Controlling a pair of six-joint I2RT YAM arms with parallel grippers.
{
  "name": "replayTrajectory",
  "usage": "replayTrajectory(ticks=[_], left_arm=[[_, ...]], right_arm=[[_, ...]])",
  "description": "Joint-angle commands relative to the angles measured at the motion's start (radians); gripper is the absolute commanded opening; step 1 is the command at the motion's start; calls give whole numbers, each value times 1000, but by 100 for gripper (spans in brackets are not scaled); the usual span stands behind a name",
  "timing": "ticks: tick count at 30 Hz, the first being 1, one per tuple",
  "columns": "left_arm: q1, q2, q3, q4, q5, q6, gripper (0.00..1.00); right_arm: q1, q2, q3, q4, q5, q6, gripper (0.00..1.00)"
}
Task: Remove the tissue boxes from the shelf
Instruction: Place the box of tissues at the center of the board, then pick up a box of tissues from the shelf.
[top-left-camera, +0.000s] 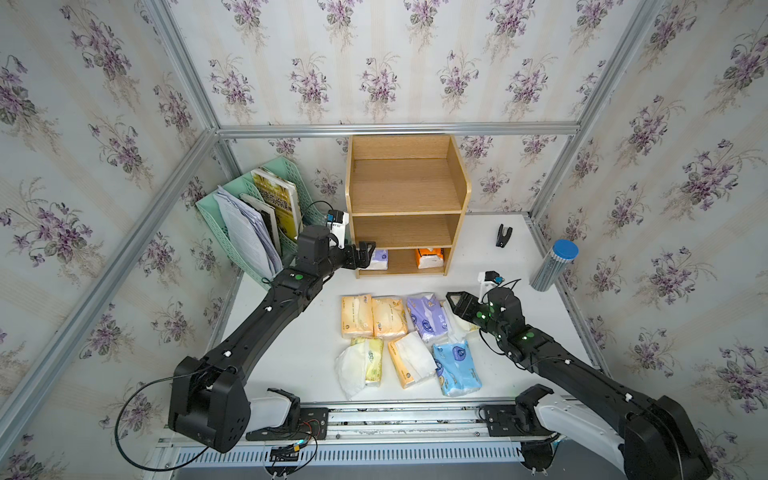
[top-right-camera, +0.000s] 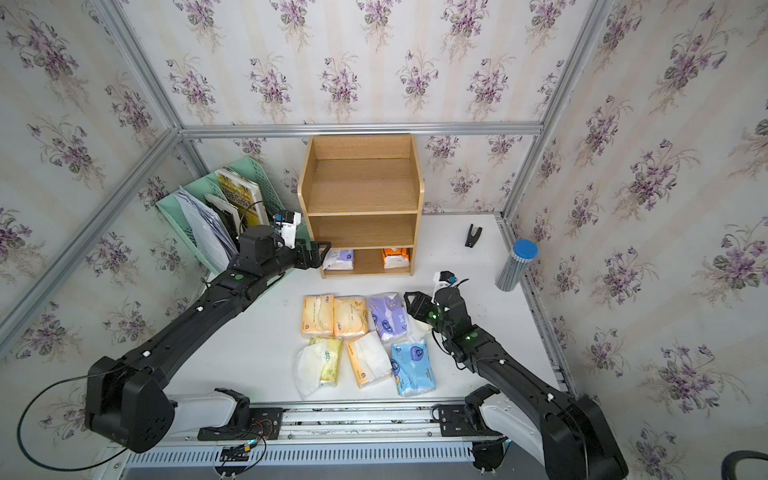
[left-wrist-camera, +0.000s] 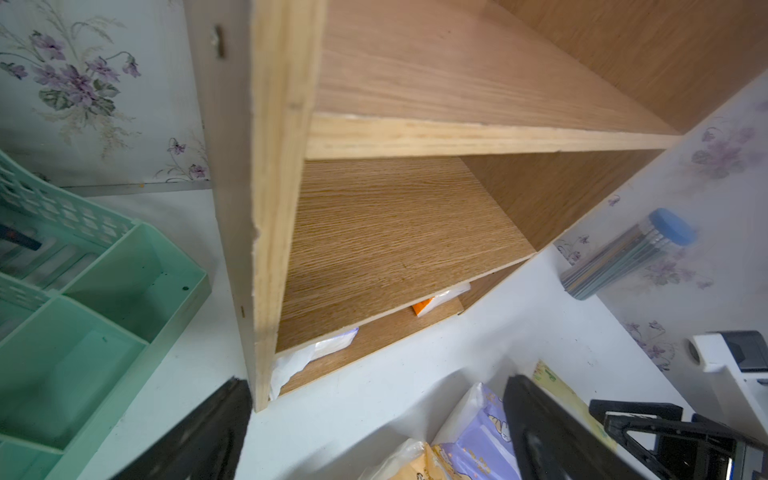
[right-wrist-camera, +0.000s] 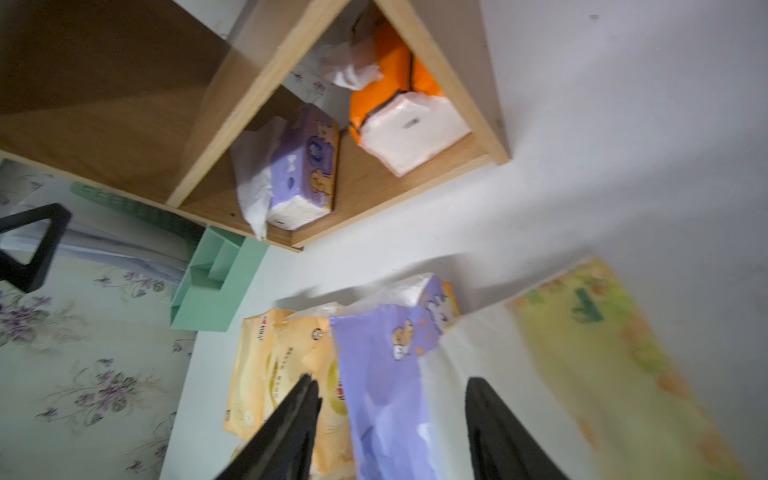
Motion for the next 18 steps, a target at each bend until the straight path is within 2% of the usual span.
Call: replayTrajectory(ticks=[1, 10, 13, 16, 18], left_arm=[[-16, -6, -2, 92, 33, -1, 99], [-72, -56, -31, 112, 6, 20, 99], [-78, -105, -49, 74, -73, 37, 99], [-76, -162, -90, 64, -199, 61, 99], [-58, -173, -108, 79, -225, 84, 99]], right_arm=[[69, 71, 53, 102, 59, 36, 61], [128, 319, 149, 369, 59, 134, 60], [152, 400, 195, 434, 85, 160, 60], [183, 482, 228, 515, 131, 182, 60], [197, 547, 262, 561, 136, 200, 59]])
